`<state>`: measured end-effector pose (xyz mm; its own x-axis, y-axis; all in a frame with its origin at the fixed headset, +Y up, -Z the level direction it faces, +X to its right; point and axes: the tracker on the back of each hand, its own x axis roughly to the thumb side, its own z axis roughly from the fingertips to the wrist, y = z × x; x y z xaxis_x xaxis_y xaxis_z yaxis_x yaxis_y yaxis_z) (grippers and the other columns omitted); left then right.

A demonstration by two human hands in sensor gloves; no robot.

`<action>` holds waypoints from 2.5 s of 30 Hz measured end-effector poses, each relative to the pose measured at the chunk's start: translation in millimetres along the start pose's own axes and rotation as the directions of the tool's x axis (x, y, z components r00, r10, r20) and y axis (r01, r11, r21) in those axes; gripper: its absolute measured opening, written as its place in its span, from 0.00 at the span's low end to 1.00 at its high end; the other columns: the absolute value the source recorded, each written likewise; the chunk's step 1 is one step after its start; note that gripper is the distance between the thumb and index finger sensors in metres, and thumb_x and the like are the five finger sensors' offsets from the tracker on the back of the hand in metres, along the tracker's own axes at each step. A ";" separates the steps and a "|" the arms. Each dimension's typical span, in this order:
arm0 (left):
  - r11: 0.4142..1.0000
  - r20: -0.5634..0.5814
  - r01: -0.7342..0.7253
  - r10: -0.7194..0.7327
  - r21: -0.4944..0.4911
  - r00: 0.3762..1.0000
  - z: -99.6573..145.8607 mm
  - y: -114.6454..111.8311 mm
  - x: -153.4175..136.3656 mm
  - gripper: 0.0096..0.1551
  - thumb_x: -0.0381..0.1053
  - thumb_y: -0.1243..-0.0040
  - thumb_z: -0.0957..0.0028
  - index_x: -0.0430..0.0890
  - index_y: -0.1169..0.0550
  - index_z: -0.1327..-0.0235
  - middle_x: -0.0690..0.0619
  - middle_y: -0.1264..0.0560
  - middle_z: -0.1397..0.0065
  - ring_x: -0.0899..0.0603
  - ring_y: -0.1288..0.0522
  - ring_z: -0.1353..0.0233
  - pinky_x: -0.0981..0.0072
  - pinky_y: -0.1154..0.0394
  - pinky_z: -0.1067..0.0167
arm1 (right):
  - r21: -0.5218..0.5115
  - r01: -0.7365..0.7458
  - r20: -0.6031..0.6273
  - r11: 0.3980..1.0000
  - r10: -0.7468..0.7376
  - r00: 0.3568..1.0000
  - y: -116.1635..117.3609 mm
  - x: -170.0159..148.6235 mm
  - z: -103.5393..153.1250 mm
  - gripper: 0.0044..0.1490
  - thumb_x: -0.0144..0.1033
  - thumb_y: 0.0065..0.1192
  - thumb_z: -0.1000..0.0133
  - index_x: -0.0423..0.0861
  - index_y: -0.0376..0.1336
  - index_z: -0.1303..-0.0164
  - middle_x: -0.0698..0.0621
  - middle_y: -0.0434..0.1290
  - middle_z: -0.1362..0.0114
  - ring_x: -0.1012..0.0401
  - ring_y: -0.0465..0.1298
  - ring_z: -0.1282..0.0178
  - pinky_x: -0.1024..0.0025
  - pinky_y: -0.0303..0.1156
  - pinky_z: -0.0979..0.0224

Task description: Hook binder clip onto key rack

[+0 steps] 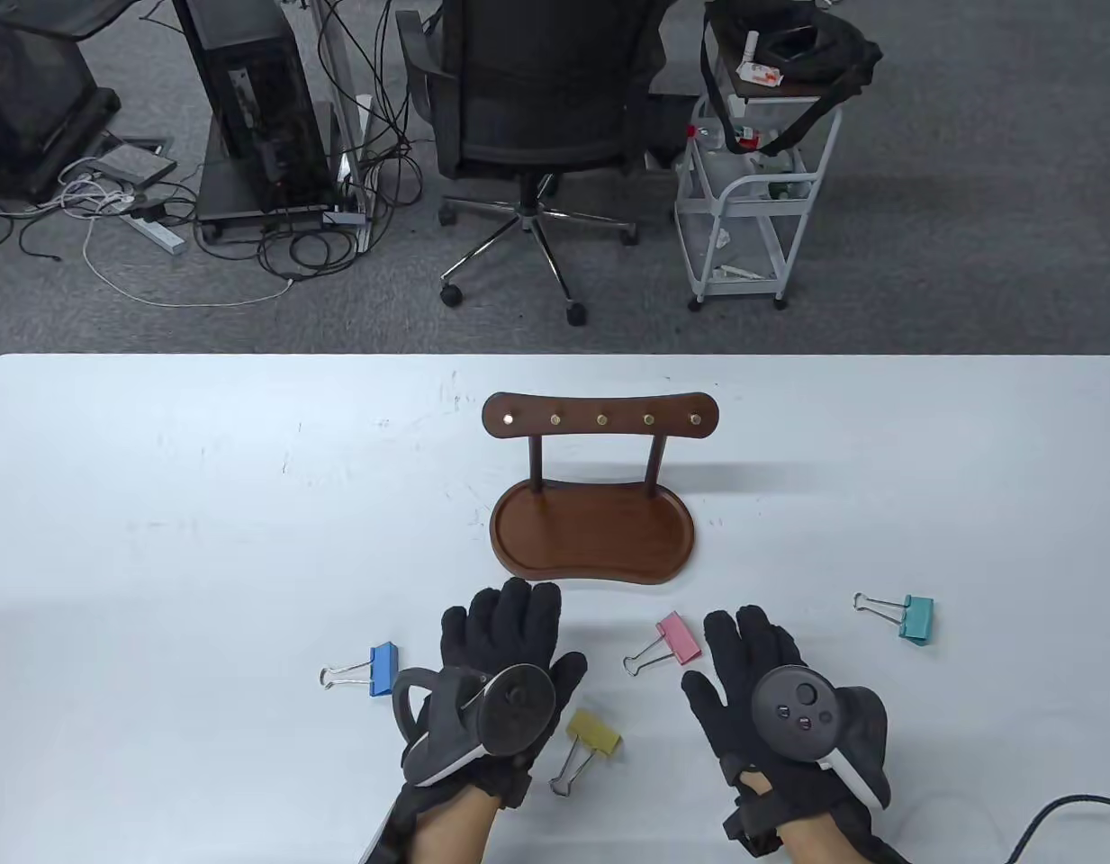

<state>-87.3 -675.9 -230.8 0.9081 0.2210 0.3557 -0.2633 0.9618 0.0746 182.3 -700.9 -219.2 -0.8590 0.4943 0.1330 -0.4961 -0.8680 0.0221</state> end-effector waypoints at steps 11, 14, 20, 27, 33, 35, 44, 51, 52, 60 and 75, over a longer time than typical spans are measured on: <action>1.000 0.000 -0.007 0.007 -0.010 1.000 -2.1 -0.9 -0.3 0.45 0.60 0.39 0.39 0.36 0.33 0.15 0.29 0.33 0.17 0.18 0.35 0.22 0.17 0.43 0.31 | -0.014 0.025 0.003 1.000 -0.025 1.000 -1.9 -0.8 0.8 0.48 0.50 0.59 0.37 0.36 0.53 0.13 0.25 0.52 0.13 0.24 0.54 0.22 0.27 0.52 0.28; 1.000 0.000 -0.001 0.001 -0.014 1.000 -3.2 -0.1 0.0 0.45 0.60 0.39 0.39 0.35 0.32 0.15 0.29 0.33 0.17 0.18 0.35 0.22 0.17 0.43 0.31 | -0.010 0.031 0.003 0.999 -0.031 1.000 -1.7 -0.8 0.8 0.48 0.50 0.59 0.37 0.36 0.53 0.13 0.25 0.52 0.13 0.24 0.54 0.22 0.27 0.52 0.28; 1.000 -0.009 0.006 -0.006 0.007 1.000 -8.5 7.5 -0.1 0.45 0.60 0.39 0.39 0.35 0.31 0.16 0.29 0.31 0.18 0.18 0.33 0.23 0.18 0.42 0.31 | -0.010 0.035 0.004 0.999 -0.035 0.999 -1.7 -0.9 1.1 0.48 0.50 0.59 0.37 0.36 0.54 0.13 0.25 0.52 0.13 0.24 0.54 0.22 0.27 0.52 0.28; 0.998 -0.027 0.063 -0.064 -0.008 0.998 -13.5 17.8 -5.3 0.45 0.61 0.38 0.39 0.35 0.31 0.16 0.29 0.30 0.19 0.18 0.33 0.24 0.18 0.42 0.31 | -0.005 0.038 0.002 0.999 -0.038 0.999 -2.9 -2.0 0.8 0.48 0.50 0.59 0.37 0.36 0.54 0.13 0.24 0.53 0.14 0.24 0.54 0.22 0.27 0.52 0.28; 0.991 -0.053 0.132 -0.133 -0.036 0.990 -14.1 29.2 -20.2 0.46 0.61 0.37 0.40 0.34 0.31 0.17 0.30 0.30 0.19 0.19 0.32 0.24 0.18 0.42 0.31 | 0.004 0.051 0.004 0.999 -0.051 0.999 -2.1 -1.2 0.4 0.48 0.50 0.59 0.37 0.36 0.54 0.13 0.24 0.53 0.14 0.24 0.54 0.22 0.27 0.52 0.28; 0.986 -0.063 0.156 -0.159 -0.052 0.985 -14.0 32.7 -28.3 0.46 0.61 0.37 0.40 0.34 0.31 0.17 0.30 0.29 0.20 0.19 0.32 0.24 0.18 0.41 0.30 | 0.005 0.044 0.005 0.999 -0.044 0.999 -2.2 -1.1 0.4 0.48 0.50 0.59 0.37 0.36 0.54 0.13 0.24 0.54 0.14 0.24 0.55 0.22 0.27 0.52 0.28; 0.963 -0.173 0.201 -0.232 -0.179 0.957 -4.9 24.9 -84.0 0.46 0.61 0.36 0.41 0.34 0.31 0.17 0.30 0.29 0.20 0.19 0.32 0.24 0.18 0.41 0.30 | 0.013 0.057 0.004 0.998 -0.057 0.998 -2.5 -1.5 0.1 0.48 0.50 0.59 0.37 0.35 0.54 0.13 0.24 0.54 0.14 0.24 0.55 0.22 0.27 0.52 0.28; 0.948 -0.290 0.160 -0.240 -0.274 0.927 14.0 9.0 -134.5 0.48 0.61 0.33 0.42 0.34 0.31 0.17 0.30 0.29 0.20 0.19 0.31 0.24 0.18 0.41 0.30 | 0.022 0.068 0.007 0.997 -0.069 0.998 -2.2 -1.1 -0.5 0.48 0.50 0.59 0.37 0.35 0.54 0.13 0.24 0.55 0.14 0.24 0.55 0.22 0.27 0.53 0.28; 0.944 -0.280 0.151 -0.236 -0.294 0.931 16.4 5.6 -140.0 0.48 0.61 0.33 0.42 0.35 0.32 0.16 0.31 0.30 0.19 0.19 0.32 0.24 0.18 0.41 0.30 | 0.023 0.071 0.006 0.997 -0.071 0.997 -1.9 -1.2 -0.6 0.48 0.50 0.59 0.37 0.35 0.54 0.13 0.24 0.55 0.14 0.24 0.55 0.22 0.27 0.53 0.28; 0.910 -0.136 0.120 -0.188 -0.398 0.973 29.4 -16.2 -165.5 0.52 0.55 0.27 0.47 0.38 0.37 0.13 0.35 0.34 0.14 0.19 0.37 0.20 0.16 0.45 0.29 | 0.036 0.078 0.001 0.996 -0.078 0.997 -1.0 -1.2 -0.5 0.48 0.50 0.59 0.37 0.35 0.54 0.14 0.24 0.55 0.15 0.24 0.55 0.22 0.27 0.53 0.28; 0.886 -0.038 0.205 -0.242 -0.416 0.970 26.0 -36.6 -162.8 0.54 0.50 0.24 0.52 0.40 0.38 0.14 0.39 0.32 0.15 0.22 0.34 0.19 0.18 0.44 0.28 | 0.048 0.082 -0.001 0.996 -0.082 0.997 0.5 -1.1 -1.4 0.47 0.50 0.59 0.37 0.35 0.54 0.14 0.25 0.56 0.15 0.24 0.56 0.22 0.27 0.53 0.28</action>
<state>-234.0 -751.3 -267.2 0.9564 -0.0126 0.2918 0.0883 0.9647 -0.2480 182.8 -701.9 -220.7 -0.8157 0.5636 0.1301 -0.5579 -0.8260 0.0802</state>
